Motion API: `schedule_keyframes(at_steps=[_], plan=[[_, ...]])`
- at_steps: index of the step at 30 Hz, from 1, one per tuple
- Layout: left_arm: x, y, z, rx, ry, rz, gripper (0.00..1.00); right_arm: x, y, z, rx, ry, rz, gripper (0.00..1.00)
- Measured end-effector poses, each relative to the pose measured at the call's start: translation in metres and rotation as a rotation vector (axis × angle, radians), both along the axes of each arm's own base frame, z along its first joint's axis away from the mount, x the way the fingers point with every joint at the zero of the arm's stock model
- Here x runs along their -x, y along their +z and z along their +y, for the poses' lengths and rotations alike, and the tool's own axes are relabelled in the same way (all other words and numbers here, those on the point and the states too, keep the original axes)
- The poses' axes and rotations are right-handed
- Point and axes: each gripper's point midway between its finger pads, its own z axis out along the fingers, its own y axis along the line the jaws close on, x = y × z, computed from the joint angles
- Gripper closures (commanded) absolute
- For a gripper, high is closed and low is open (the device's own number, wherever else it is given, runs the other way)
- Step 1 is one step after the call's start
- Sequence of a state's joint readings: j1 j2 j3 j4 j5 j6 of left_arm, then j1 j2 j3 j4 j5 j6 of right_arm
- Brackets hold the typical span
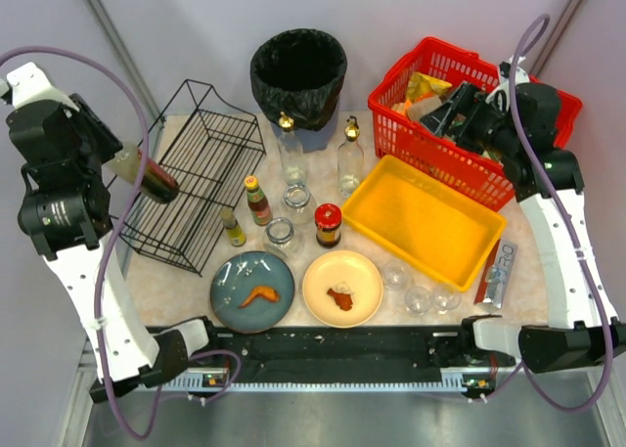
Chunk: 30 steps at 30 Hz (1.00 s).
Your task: Clear the kitchen counter
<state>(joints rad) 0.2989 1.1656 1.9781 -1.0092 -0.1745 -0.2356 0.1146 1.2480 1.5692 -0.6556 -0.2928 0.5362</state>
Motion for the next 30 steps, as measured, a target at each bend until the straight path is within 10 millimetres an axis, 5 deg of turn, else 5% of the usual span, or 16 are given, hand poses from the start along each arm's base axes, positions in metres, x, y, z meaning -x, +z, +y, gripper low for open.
schedule_keyframes(at_steps=[6, 19, 30], plan=[[-0.022, 0.006, 0.007, 0.004, 0.001, 0.008, 1.00, 0.009, -0.007, -0.007, 0.023, -0.027, -0.005, 0.17], [-0.032, -0.007, 0.072, -0.081, 0.338, 0.071, 1.00, 0.011, -0.006, -0.007, 0.026, -0.022, -0.013, 0.18], [-0.043, -0.020, 0.085, -0.091, 0.397, 0.068, 1.00, 0.011, -0.007, -0.005, 0.016, -0.015, -0.005, 0.18]])
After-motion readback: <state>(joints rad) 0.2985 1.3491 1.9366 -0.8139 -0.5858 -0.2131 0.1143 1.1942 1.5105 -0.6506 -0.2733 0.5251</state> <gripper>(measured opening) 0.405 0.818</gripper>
